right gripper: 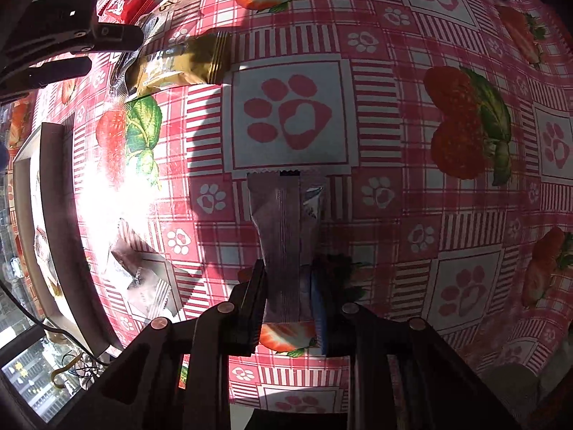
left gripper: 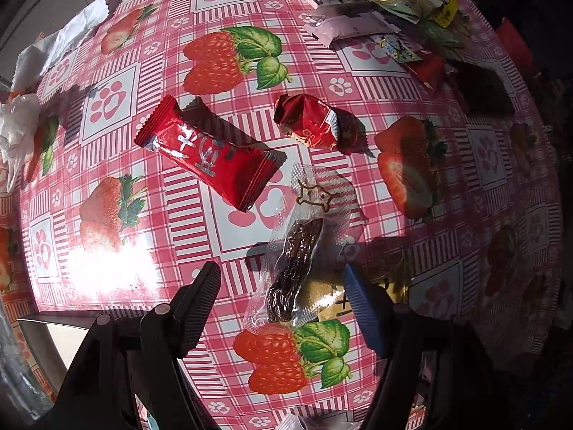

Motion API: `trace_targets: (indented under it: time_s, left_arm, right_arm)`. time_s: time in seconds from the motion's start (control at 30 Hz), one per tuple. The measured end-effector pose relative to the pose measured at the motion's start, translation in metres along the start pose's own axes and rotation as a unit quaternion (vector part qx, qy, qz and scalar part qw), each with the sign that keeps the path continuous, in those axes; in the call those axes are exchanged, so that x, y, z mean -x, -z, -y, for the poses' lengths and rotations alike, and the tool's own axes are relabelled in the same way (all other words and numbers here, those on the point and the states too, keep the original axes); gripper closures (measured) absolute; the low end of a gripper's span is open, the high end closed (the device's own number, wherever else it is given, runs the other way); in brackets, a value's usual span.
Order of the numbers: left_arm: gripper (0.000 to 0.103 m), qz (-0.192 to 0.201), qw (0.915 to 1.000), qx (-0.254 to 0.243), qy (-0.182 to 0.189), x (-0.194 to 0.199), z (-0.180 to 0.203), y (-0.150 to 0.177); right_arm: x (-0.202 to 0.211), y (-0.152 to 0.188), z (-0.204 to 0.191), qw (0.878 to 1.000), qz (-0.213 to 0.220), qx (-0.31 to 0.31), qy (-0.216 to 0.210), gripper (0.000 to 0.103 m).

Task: Organize snacks
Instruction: 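Grasp the pink bar with the right tool while left tool grasps the clear jerky bag, then lower the jerky bag into the tray with left tool while right tool drops the pink bar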

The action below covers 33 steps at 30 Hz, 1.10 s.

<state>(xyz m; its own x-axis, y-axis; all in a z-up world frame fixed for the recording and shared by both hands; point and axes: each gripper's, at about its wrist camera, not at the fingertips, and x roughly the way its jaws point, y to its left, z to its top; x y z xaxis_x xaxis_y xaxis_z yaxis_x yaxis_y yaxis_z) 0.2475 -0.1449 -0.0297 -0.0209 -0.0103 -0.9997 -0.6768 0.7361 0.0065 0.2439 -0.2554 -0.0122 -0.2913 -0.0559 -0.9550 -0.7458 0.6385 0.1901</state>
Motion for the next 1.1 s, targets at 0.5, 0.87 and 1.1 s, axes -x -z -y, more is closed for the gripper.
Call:
trace_targets:
  time_s: [0.5,0.87,1.1]
  left_arm:
    - [0.066,-0.012,0.9995,-0.020,0.019,-0.008,0.011,-0.008]
    - [0.066,0.033,0.9982,-0.002,0.050,0.050,-0.024,0.064]
    - [0.066,0.041,0.9972,0.034,0.053,0.073,-0.066,0.126]
  right_arm:
    - [-0.009,0.036,0.088,1.000,0.009,-0.013,-0.019,0.078]
    - [0.009,0.090,0.146,0.999,0.007,-0.024,-0.023,0.078]
    - [0.026,0.093,0.141,0.999,0.013,-0.037,-0.030,0.078]
